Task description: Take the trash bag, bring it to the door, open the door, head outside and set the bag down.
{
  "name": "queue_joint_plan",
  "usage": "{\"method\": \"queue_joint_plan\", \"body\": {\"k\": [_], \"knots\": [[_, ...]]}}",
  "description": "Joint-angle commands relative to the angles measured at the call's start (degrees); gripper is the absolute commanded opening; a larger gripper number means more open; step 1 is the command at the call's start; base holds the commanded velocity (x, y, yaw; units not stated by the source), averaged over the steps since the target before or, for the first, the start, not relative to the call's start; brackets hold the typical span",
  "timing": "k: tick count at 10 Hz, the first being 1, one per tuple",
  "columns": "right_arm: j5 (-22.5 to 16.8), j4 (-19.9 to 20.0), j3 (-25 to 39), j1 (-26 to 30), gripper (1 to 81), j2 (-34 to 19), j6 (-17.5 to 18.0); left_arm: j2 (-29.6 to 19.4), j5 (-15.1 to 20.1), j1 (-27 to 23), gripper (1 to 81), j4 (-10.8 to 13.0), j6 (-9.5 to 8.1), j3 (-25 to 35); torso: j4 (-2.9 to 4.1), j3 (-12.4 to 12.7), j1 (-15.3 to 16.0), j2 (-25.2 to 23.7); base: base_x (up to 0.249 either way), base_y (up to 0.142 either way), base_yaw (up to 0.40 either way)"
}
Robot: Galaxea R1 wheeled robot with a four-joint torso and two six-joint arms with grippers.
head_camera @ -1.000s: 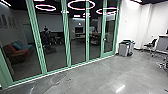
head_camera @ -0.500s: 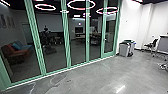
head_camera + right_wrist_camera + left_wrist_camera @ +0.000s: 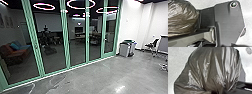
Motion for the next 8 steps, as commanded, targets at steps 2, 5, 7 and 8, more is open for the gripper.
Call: {"method": "queue_joint_plan", "body": {"k": [2, 5, 7, 8], "knots": [[-3.2, 0.1, 0.2, 3.0, 81.1, 0.1, -0.2, 0.1, 3.8, -3.4, 1.0, 0.5, 0.14, 0.2, 0.00, 0.0, 0.0, 0.0, 0.114, -0.070, 0.000], [-3.2, 0.1, 0.2, 3.0, 81.1, 0.1, -0.2, 0.1, 3.8, -3.5, 1.0, 0.5, 0.14, 0.2, 0.00, 0.0, 0.0, 0.0, 0.115, -0.067, 0.000], [-3.2, 0.1, 0.2, 3.0, 81.1, 0.2, -0.2, 0.2, 3.8, -3.5, 1.0, 0.5, 0.14, 0.2, 0.00, 0.0, 0.0, 0.0, 0.117, -0.062, 0.000], [-3.2, 0.1, 0.2, 3.0, 81.1, 0.2, -0.2, 0.2, 3.8, -3.5, 1.0, 0.5, 0.14, 0.2, 0.00, 0.0, 0.0, 0.0, 0.122, -0.062, 0.000]]}}
